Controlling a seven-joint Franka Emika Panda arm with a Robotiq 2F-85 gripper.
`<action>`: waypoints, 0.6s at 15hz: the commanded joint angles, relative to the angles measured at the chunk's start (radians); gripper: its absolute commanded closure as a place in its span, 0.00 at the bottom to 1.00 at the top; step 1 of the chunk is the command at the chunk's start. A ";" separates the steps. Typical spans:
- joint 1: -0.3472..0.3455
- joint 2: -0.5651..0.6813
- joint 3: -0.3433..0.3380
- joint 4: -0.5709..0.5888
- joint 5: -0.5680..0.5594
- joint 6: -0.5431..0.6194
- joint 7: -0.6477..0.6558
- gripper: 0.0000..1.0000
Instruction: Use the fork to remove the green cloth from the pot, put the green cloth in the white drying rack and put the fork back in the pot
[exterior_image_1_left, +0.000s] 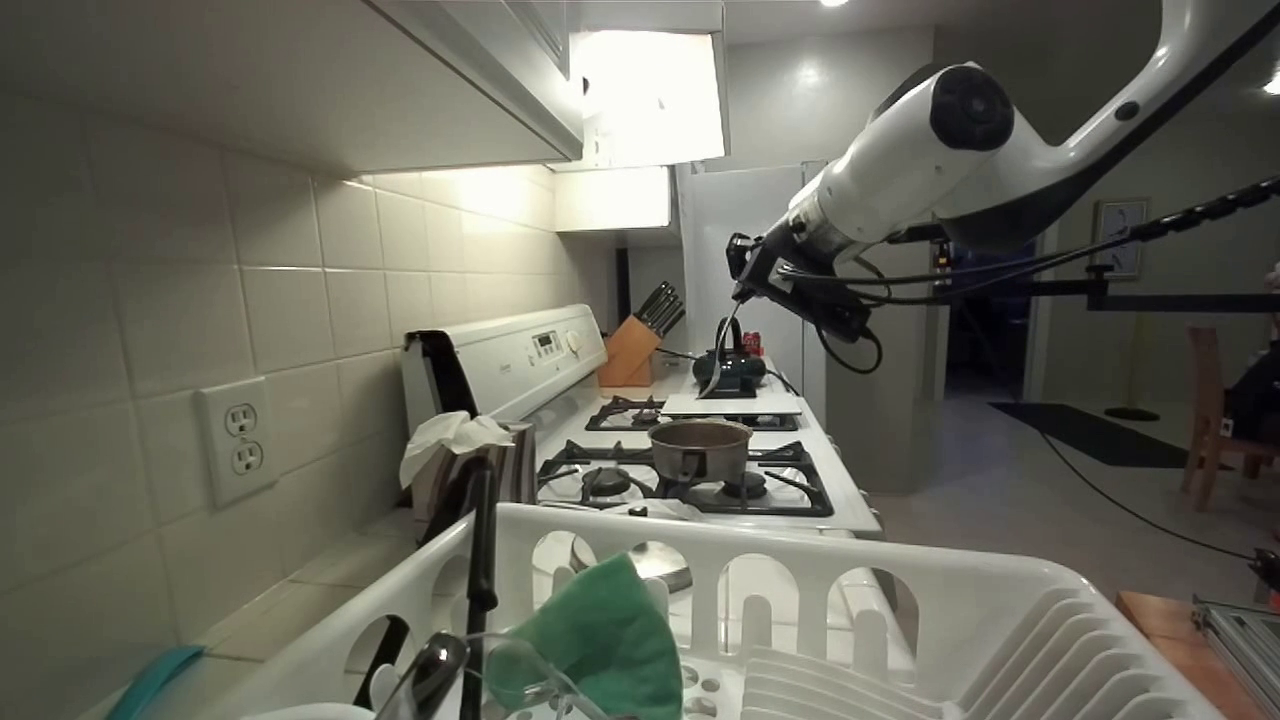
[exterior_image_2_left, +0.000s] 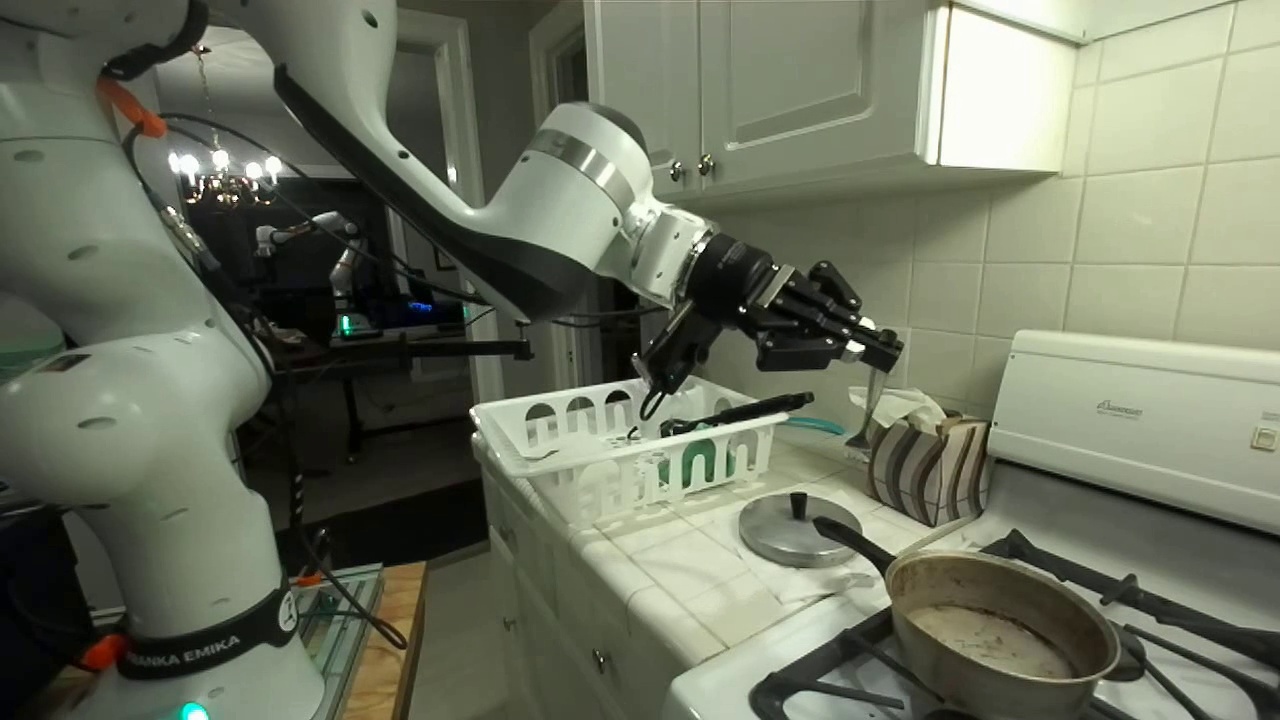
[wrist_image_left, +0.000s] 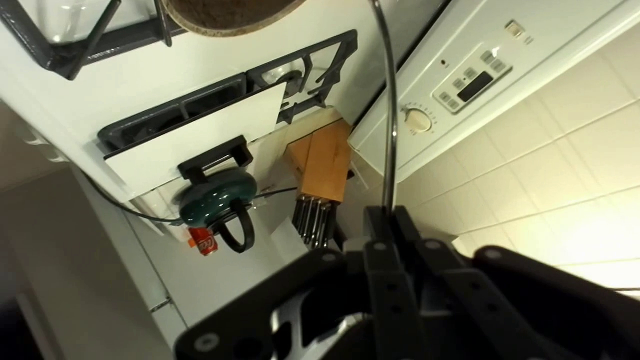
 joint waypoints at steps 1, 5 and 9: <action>0.038 -0.051 -0.058 0.012 0.076 -0.010 0.025 0.99; 0.097 -0.098 -0.173 0.027 0.134 0.012 0.023 0.99; 0.154 -0.105 -0.311 0.022 0.120 0.041 0.024 0.99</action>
